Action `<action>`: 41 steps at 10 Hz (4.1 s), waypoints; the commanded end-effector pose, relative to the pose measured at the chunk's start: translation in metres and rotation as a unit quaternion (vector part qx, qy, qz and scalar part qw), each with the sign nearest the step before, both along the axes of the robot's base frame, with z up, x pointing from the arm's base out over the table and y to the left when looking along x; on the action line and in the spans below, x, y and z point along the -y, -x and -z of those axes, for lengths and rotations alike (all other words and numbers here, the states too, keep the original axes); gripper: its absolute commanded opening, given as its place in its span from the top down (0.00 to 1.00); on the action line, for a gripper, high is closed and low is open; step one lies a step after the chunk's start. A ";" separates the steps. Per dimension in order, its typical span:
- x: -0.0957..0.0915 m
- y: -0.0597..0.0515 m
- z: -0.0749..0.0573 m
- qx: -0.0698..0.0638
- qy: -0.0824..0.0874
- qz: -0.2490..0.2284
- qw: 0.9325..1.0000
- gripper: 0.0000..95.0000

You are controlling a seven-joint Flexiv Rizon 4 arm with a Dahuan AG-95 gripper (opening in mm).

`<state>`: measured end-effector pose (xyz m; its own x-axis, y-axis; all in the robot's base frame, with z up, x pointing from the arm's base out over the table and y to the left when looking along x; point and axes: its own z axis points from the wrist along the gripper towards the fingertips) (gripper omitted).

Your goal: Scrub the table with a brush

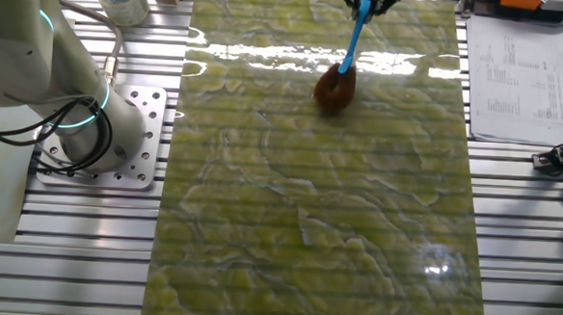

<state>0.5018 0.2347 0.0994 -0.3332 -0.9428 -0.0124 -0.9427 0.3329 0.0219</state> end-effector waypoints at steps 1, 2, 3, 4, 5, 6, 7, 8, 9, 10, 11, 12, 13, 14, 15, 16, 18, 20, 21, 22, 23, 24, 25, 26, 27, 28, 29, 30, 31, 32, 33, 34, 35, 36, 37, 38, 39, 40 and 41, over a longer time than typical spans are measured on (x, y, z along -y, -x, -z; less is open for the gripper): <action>0.000 0.002 0.002 -0.004 0.004 0.016 1.000 1.00; -0.001 0.002 0.005 -0.004 0.000 0.022 1.000 1.00; -0.002 0.003 0.008 -0.005 0.000 0.025 1.000 1.00; -0.005 0.005 0.009 -0.005 -0.001 0.029 1.000 1.00; -0.008 0.007 0.011 -0.005 -0.006 0.036 0.999 1.00; -0.013 0.009 0.013 -0.005 -0.010 0.046 0.999 1.00; -0.015 0.009 0.013 -0.006 -0.013 0.050 0.999 1.00; -0.019 0.008 0.012 -0.006 -0.015 0.056 0.998 1.00; -0.023 0.008 0.012 -0.007 -0.015 0.063 0.998 1.00; -0.025 0.008 0.013 -0.007 -0.016 0.071 0.997 1.00; -0.026 0.008 0.013 -0.006 -0.015 0.075 0.997 1.00; -0.026 0.008 0.013 -0.003 -0.013 0.074 0.997 1.00; -0.025 0.007 0.013 -0.002 -0.009 0.066 0.998 1.00; -0.025 0.006 0.013 -0.001 -0.005 0.057 0.998 1.00; -0.023 0.002 0.012 0.007 0.012 0.020 1.000 1.00; -0.021 -0.003 0.011 0.008 0.016 -0.002 1.000 1.00; -0.014 -0.010 0.016 0.009 0.011 -0.028 1.000 1.00; -0.008 -0.017 0.024 0.006 0.000 -0.062 0.998 1.00; -0.008 -0.018 0.025 -0.003 -0.014 -0.076 0.997 1.00; -0.008 -0.017 0.026 -0.011 -0.024 -0.078 0.997 1.00; -0.008 -0.017 0.026 -0.015 -0.028 -0.077 0.997 1.00; -0.008 -0.014 0.027 -0.025 -0.037 -0.073 0.996 1.00; -0.007 -0.012 0.028 -0.030 -0.044 -0.066 0.996 1.00; -0.008 -0.010 0.028 -0.034 -0.051 -0.059 0.996 1.00; -0.009 -0.008 0.028 -0.034 -0.060 -0.047 0.997 1.00; -0.012 -0.004 0.029 -0.035 -0.063 -0.031 0.997 1.00; -0.014 -0.002 0.029 -0.036 -0.062 -0.018 0.997 1.00; -0.018 0.000 0.029 -0.037 -0.062 -0.006 0.997 1.00; -0.022 0.003 0.029 -0.037 -0.063 0.009 0.997 1.00; -0.028 0.005 0.028 -0.037 -0.068 0.030 0.997 1.00; -0.030 0.005 0.027 -0.038 -0.074 0.043 0.996 1.00; -0.032 0.005 0.025 -0.040 -0.078 0.061 0.994 1.00; -0.033 0.005 0.024 -0.041 -0.081 0.074 0.993 1.00; -0.034 0.005 0.022 -0.044 -0.088 0.094 0.991 1.00; -0.035 0.005 0.022 -0.047 -0.092 0.111 0.988 1.00; -0.035 0.006 0.022 -0.049 -0.095 0.126 0.986 1.00; -0.035 0.006 0.022 -0.047 -0.093 0.125 0.987 1.00; -0.035 0.006 0.022 -0.046 -0.092 0.118 0.988 1.00; -0.034 0.006 0.022 -0.043 -0.083 0.101 0.990 1.00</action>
